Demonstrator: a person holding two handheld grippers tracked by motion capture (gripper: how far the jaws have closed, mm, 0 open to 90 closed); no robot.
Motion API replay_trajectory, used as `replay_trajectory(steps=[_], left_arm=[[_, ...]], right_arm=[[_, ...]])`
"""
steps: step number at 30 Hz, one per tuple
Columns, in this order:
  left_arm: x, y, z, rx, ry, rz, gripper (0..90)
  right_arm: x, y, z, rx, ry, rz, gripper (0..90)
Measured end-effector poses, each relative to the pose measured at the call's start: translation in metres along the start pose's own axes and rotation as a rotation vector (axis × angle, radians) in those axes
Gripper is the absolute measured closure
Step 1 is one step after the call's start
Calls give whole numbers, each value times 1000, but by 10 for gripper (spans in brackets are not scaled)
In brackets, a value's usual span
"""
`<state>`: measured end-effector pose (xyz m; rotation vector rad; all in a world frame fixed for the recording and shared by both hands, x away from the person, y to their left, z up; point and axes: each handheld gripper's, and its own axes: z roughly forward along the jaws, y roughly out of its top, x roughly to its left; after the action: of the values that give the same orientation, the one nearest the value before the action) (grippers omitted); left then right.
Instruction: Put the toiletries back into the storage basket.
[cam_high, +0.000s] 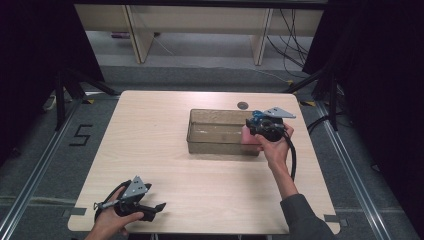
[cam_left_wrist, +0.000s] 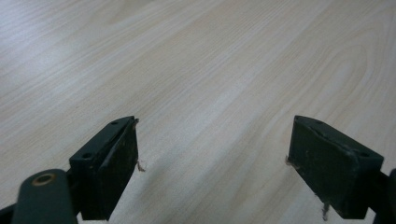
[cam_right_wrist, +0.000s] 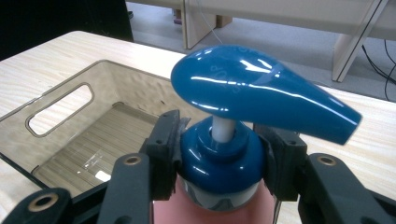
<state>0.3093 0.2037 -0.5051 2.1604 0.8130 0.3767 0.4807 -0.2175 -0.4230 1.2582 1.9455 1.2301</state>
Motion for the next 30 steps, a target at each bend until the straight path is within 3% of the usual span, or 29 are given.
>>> replay_trajectory(steps=[2,4,7,10,12,13,15,18,19,22,26,28,30], left_arm=[[0,0,0,1,0,2,154],[-2,0,1,-9,-12,-25,154],[-1,0,0,1,-10,-13,154],[-1,0,0,1,-10,-12,154],[-1,0,0,1,-9,-13,154],[-1,0,0,1,-10,-12,154],[-1,0,0,1,-10,-12,154],[-1,0,0,2,-11,-11,154],[-1,0,0,0,-4,1,154],[-2,-1,0,3,-15,-11,154],[-2,-1,1,4,-13,-13,154],[-1,-1,1,-2,-7,-7,154],[-1,-1,1,0,-8,-9,154]], right_arm=[[-2,-1,1,2,4,-8,536],[-2,-3,2,-9,4,-4,536],[-4,-5,2,-4,-5,-31,536],[-1,-6,3,-6,-9,-3,536],[-4,-7,4,-8,7,-35,536],[-3,-8,3,7,10,-6,536],[-2,-8,3,-3,0,-1,536],[-2,-9,4,-1,7,-6,535],[-3,-8,4,4,5,-34,534],[-1,-9,3,8,9,-18,532],[-1,-14,4,-25,22,-13,528],[-1,-15,4,-45,-2,-28,522],[-1,-15,3,-38,25,34,492]])
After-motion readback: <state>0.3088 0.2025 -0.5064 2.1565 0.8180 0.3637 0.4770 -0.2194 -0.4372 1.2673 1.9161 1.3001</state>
